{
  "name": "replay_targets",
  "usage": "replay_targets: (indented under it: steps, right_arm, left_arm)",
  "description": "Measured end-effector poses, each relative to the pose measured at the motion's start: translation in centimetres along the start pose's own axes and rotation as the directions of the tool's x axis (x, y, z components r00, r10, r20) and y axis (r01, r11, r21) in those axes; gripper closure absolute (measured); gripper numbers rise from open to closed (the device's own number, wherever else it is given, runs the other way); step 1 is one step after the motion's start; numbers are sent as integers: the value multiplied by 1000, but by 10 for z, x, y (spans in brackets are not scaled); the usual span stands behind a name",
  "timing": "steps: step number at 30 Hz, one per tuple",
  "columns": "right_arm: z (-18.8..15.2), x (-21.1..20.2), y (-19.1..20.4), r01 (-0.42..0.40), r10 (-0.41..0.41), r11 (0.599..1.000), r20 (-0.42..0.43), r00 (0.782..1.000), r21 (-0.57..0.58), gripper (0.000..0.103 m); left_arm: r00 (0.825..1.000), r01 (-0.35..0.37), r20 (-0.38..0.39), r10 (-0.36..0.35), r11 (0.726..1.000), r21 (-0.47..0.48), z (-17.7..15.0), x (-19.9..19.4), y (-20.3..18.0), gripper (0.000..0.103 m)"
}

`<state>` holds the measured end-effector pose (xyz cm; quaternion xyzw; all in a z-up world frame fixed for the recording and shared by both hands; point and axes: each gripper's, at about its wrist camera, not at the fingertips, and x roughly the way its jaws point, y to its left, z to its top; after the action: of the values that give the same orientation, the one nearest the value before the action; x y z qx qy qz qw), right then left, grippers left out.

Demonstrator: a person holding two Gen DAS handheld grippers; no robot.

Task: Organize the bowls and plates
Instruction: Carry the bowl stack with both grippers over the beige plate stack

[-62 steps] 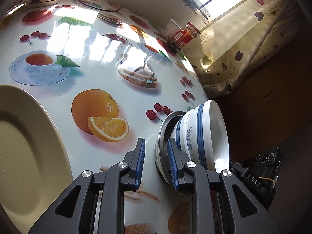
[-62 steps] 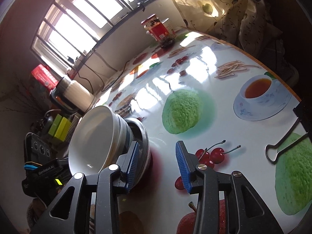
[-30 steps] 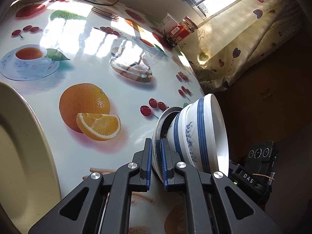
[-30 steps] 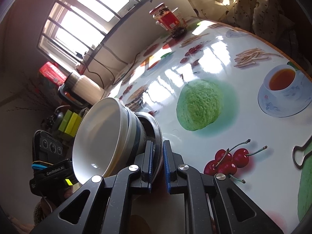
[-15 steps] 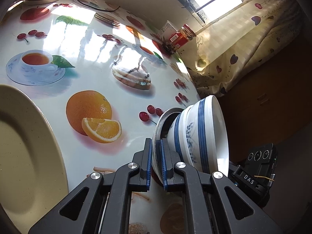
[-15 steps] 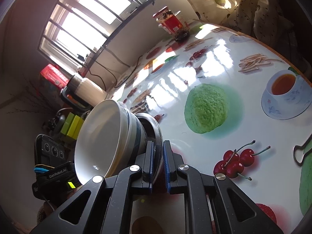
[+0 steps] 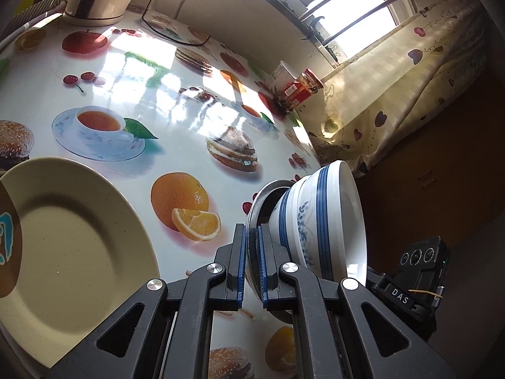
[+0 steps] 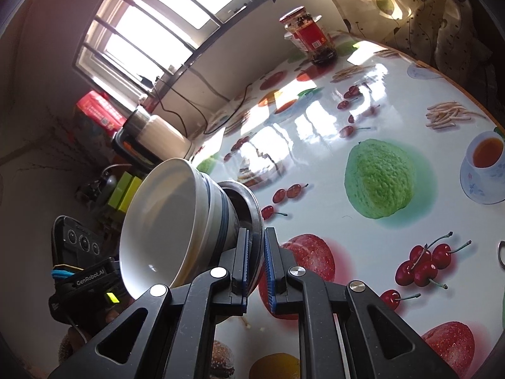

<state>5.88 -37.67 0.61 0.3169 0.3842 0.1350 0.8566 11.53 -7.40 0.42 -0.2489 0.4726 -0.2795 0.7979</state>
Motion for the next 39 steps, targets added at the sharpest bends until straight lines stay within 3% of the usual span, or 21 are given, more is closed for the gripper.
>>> replay_targets:
  steps: [19,39]
  right_arm:
    - [-5,44,62,-73,68,996,-89,994,-59,92]
    - [-27,107,116,-149,124,984,-214,969,-102,92]
  left_arm:
    - [992,-57,110,65,996,-72,3,-67,44,98]
    - [970,-118,191,152,977,-180,-6,-120,103,98]
